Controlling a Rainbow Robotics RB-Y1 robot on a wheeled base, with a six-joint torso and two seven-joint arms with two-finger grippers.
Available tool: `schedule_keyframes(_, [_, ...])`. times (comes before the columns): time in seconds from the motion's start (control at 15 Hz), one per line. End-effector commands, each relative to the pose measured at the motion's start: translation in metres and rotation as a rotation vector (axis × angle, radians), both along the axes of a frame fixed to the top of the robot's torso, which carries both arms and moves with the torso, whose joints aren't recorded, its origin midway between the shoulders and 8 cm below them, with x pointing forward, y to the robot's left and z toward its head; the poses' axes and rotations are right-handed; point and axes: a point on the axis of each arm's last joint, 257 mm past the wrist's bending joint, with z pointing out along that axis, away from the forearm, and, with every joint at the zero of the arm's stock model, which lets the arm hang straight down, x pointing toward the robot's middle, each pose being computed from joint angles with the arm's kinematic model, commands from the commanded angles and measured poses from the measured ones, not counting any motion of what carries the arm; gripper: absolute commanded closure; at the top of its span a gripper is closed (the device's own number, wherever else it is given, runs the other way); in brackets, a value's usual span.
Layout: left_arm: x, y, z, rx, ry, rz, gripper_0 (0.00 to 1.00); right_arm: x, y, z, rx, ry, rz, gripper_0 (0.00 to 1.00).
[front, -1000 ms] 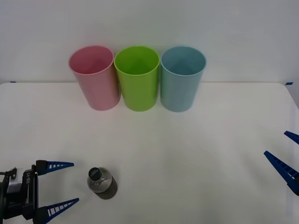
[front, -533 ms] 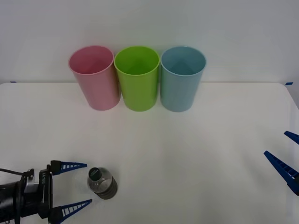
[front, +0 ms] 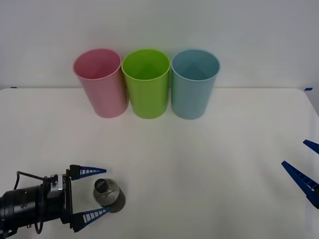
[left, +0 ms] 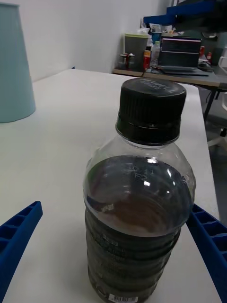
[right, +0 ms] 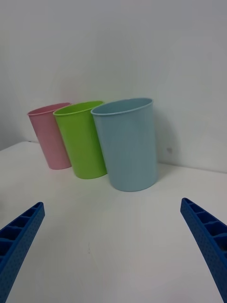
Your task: Grasp the object on the table and drop it into the matching bin: aluminum can to the light blue bin, PET bottle to the pink bin.
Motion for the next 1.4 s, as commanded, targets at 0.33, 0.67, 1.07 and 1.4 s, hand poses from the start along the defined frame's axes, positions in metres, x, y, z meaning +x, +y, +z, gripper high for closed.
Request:
schedule_keyframes(0.33, [0.009,-0.017,-0.007,0.022,-0.003,-0.007,0.0,0.0,0.0,0.0,0.0,0.0,0.0,0.0])
schedule_keyframes(0.67, [0.01,-0.018,-0.008,0.029,0.003,-0.009,0.0,0.0,0.0,0.0,0.0,0.0,0.0,0.0])
schedule_keyframes(1.07, [0.011,-0.017,-0.008,0.026,0.011,-0.006,1.0,0.0,0.0,0.0,0.0,0.0,0.0,0.0])
schedule_keyframes(1.4, [0.016,-0.013,0.006,-0.027,0.007,0.023,1.0,0.0,0.0,0.0,0.0,0.0,0.0,0.0])
